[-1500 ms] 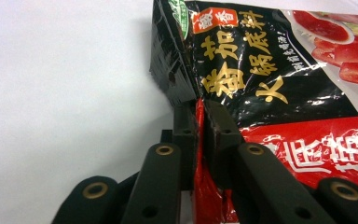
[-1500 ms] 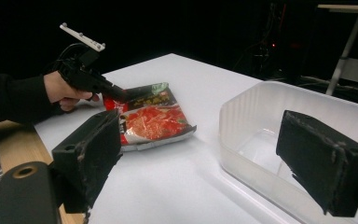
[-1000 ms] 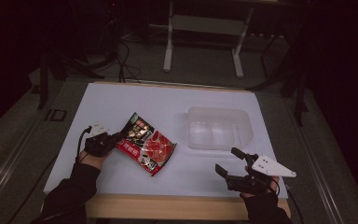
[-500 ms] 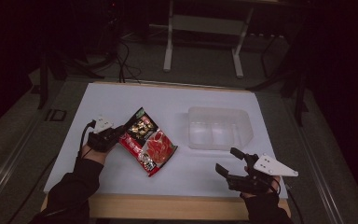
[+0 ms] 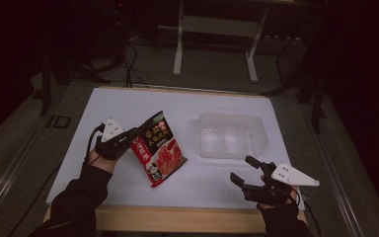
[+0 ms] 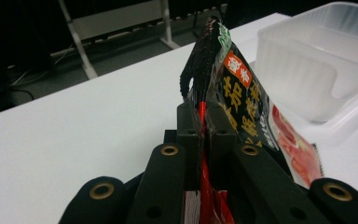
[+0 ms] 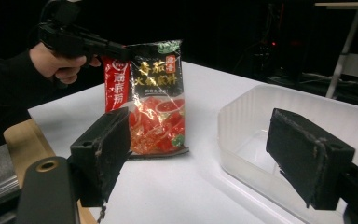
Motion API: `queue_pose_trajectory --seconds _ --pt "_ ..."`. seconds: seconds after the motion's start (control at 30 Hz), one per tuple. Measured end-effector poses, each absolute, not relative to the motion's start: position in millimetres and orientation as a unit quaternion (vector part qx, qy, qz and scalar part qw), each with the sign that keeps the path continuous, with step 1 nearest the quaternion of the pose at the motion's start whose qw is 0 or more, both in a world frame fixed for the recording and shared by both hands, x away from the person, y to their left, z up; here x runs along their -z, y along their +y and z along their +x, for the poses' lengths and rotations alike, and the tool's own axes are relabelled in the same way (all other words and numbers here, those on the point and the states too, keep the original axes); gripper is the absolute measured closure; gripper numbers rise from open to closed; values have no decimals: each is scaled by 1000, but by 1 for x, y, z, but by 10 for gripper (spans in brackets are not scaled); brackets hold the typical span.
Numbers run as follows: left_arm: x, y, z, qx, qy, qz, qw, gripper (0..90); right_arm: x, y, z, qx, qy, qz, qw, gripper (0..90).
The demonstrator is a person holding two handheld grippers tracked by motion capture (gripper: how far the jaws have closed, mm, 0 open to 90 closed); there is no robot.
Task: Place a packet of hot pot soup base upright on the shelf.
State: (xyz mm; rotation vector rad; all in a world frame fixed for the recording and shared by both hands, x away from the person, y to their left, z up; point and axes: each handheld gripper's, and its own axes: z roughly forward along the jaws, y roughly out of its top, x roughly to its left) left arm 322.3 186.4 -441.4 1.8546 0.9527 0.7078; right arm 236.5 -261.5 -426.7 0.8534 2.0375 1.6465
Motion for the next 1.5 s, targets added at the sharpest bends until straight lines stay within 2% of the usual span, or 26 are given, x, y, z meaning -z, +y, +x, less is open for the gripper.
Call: queue_pose_trajectory --seconds 0.47,0.73,0.8,0.9,1.1,1.17,1.5 --pt "408 189 311 -324 348 733 487 875 421 -267 237 -582 727 303 203 231" --pt "383 195 305 -295 286 746 525 876 400 -268 240 -596 715 294 217 231" --pt "376 190 301 -280 264 748 541 876 396 -266 241 -594 717 284 229 270" --pt "372 184 298 -268 247 748 555 876 386 -257 244 -576 733 267 244 275" --pt "367 174 293 -250 220 749 573 877 375 -241 253 -582 741 265 203 245" --pt "365 168 291 -238 200 752 581 876 369 -232 258 -593 741 258 183 299" --pt "364 150 284 -200 162 756 602 876 361 -195 282 -610 749 231 115 308"
